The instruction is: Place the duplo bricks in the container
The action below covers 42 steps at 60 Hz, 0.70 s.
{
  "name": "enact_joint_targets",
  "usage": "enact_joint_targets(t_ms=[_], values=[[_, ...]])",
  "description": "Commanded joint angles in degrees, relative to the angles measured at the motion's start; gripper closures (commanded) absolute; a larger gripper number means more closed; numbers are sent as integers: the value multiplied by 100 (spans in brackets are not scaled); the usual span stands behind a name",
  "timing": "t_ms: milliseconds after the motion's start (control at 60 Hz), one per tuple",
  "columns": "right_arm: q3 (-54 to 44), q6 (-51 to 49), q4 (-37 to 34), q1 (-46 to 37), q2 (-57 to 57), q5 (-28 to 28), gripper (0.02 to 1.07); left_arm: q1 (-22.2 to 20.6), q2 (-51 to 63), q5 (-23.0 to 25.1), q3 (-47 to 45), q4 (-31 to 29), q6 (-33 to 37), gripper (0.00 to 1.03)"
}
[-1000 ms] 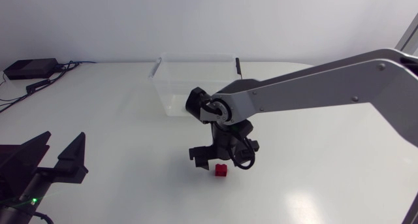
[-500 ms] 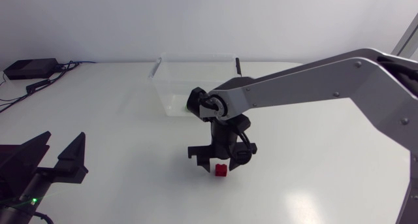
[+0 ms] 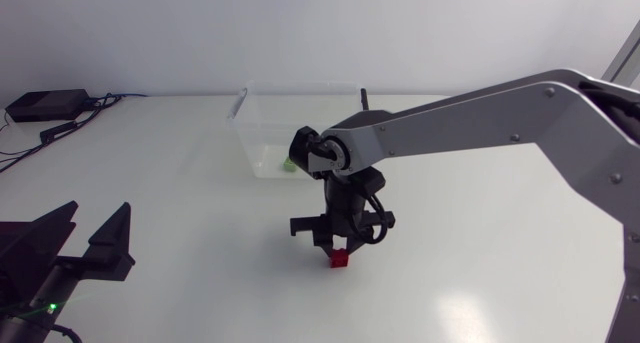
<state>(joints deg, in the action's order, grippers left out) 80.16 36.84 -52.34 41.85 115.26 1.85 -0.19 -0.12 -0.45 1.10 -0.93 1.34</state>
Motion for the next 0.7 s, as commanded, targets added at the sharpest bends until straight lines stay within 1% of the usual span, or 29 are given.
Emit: enact_joint_targets(t_ms=[0,117,167,417,550,633,683], values=[[61,-80,-84,-10,146,-167,85,-17,-58,-17,-102,40,41,4],[105,-212,-84,69,-232,-413,85,-17,-58,-17,-102,40,41,4],[158,-256,-75,96,-408,-624,85,-17,-58,-17,-102,40,41,4],[958,-643,4,-27,-1015,-1195,85,-17,-58,-17,-102,40,41,4],[1441,-959,391,-291,-1190,-1345,85,-17,-58,-17,-102,40,41,4],[1740,-1258,690,-467,-1173,-1565,85,-17,-58,-17,-102,40,41,4],[1854,-1399,857,-563,-1138,-1582,85,-17,-58,-17,-102,40,41,4]])
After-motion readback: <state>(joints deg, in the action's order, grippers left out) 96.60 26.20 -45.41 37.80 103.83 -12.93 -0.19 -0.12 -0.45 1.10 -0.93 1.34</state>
